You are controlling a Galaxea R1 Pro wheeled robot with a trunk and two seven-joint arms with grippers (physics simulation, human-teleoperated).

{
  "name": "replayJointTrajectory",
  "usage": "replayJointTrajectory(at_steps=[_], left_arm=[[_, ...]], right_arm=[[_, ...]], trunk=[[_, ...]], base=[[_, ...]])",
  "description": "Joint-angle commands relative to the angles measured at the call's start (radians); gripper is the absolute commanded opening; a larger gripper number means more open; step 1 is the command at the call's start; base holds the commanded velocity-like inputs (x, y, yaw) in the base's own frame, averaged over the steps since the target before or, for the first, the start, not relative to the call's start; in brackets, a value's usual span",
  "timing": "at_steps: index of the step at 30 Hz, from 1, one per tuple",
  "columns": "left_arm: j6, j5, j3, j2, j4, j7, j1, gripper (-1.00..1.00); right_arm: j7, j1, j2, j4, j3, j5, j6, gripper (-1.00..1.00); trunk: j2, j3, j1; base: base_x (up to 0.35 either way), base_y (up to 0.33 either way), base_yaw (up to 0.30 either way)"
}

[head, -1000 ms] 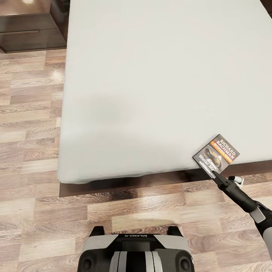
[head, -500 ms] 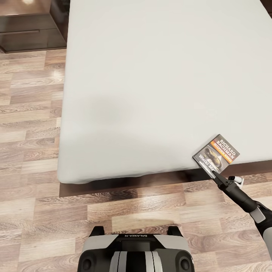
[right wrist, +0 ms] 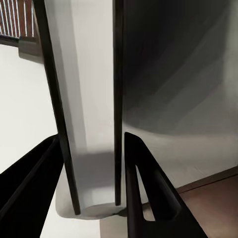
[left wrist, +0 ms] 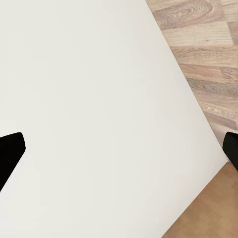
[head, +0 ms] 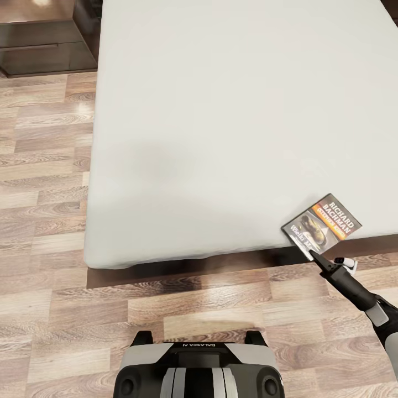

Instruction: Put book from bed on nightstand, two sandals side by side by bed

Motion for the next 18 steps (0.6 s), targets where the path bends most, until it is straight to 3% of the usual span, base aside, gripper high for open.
replayJointTrajectory(at_steps=[1,18], left_arm=[[-0.008,0.008,0.0,0.0,0.001,-0.001,0.0,1.0],[-0.008,0.008,-0.001,0.0,0.001,-0.001,0.0,1.0]], right_arm=[[0.003,0.0,0.0,0.001,0.0,0.0,0.012,-1.0],[0.003,0.0,0.0,0.0,0.0,-0.003,0.012,-1.0]], trunk=[[0.0,0.0,0.0],[0.0,0.0,0.0]], base=[[0.0,0.0,0.0],[0.0,0.0,0.0]])
